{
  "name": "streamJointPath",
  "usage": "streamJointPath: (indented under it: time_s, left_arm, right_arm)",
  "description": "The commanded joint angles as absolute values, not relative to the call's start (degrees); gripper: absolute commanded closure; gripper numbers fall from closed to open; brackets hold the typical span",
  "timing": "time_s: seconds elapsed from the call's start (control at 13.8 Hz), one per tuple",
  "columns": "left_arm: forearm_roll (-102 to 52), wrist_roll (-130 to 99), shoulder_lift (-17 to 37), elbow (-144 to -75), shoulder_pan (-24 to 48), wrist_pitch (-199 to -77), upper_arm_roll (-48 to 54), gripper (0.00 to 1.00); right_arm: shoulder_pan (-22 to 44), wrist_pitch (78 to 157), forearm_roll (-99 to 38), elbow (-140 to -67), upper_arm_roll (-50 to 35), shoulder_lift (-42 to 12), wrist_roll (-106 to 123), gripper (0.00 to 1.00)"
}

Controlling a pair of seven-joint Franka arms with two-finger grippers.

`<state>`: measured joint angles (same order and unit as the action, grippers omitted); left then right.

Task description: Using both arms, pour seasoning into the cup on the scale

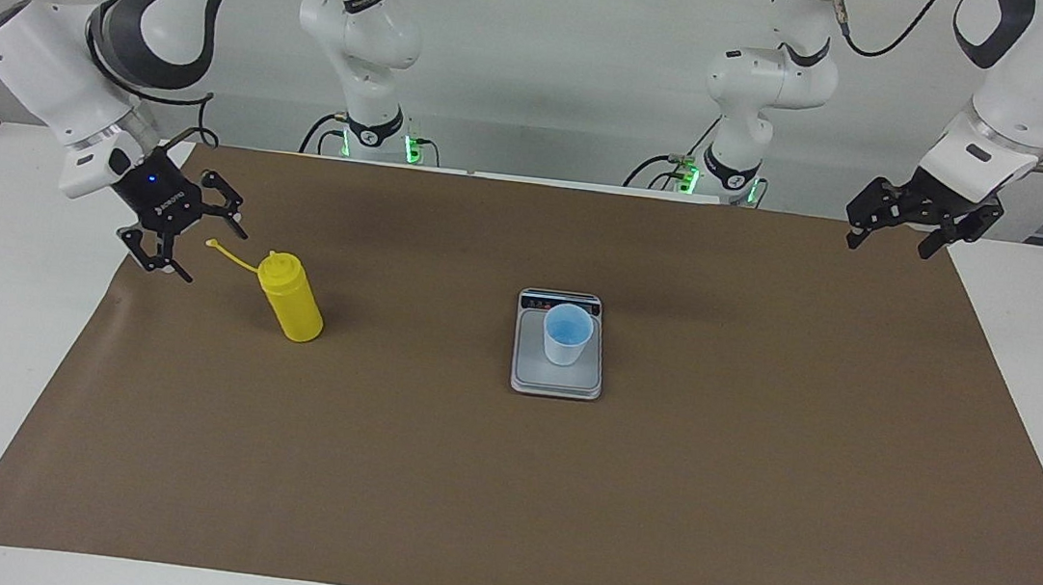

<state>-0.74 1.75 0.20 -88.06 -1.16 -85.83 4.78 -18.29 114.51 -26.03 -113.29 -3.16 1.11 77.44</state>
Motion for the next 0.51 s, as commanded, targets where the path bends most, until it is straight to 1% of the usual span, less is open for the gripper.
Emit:
streamJointPath:
  time_s: [0.0,0.29,0.44]
  left_arm:
    - [0.09,2.55,-1.41,-89.74,-1.76,-85.61,5.01,0.0]
    - [0.09,2.55,-1.41,-89.74,-1.76,-85.61,5.01,0.0]
    - [0.09,2.55,-1.41,-89.74,-1.76,-85.61,5.1,0.0]
  right_arm:
    - [-15.13,112.95,-19.27,-111.54,-3.34,3.6,64.03,0.0]
    - [-11.26,111.01,-12.23,-105.4,-3.43,2.99,42.67,0.0]
    - [-7.58,109.17,-8.55,-102.93,-3.43,2.9,32.93,0.0]
